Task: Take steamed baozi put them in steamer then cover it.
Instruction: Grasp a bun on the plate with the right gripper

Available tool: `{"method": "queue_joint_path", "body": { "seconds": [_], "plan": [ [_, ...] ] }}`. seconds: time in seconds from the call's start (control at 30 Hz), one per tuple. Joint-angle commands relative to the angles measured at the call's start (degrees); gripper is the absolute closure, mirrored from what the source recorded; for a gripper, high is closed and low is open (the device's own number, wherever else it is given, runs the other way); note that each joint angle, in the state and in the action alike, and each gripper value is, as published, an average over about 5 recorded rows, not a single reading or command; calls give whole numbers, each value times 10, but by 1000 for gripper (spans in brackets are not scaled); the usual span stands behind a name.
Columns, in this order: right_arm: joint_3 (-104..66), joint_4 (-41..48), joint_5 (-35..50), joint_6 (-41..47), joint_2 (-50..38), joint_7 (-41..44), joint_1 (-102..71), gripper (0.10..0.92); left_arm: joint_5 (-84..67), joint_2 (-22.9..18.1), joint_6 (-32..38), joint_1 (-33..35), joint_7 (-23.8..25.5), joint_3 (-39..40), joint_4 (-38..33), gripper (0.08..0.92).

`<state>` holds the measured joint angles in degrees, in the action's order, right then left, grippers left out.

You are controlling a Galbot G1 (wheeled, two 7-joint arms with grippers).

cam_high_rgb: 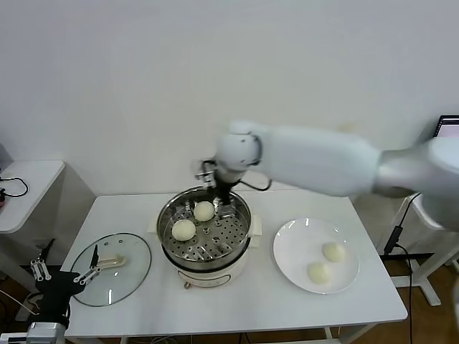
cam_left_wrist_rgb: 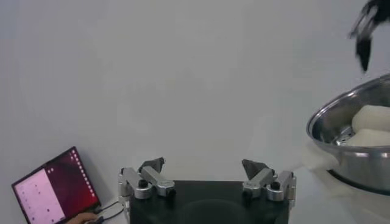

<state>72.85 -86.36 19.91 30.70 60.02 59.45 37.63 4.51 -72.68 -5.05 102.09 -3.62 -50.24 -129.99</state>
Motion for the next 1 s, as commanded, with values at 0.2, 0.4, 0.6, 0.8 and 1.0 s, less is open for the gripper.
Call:
{"method": "queue_joint_path", "body": {
  "seconds": [0.2,0.4,0.6,0.8,1.0],
  "plan": [
    [-45,-131,-180,-103,-323,66,-113,202,11,-4,-1,6,0,13,-7,177],
    [-146,-128,-236,-121,-363,63,-248,203,16,-7,-1,14,-1,15,-8,177],
    [-217,-123,-265,-128,-372,53,-362,203,22,-10,-1,17,-1,16,-8,177],
    [-228,-106,-292,-128,-357,47,-408,203,24,-9,0,20,-2,15,-2,177],
    [-227,-90,-299,-118,-337,37,-416,202,24,-10,0,22,-2,14,-2,177]
  ]
}}
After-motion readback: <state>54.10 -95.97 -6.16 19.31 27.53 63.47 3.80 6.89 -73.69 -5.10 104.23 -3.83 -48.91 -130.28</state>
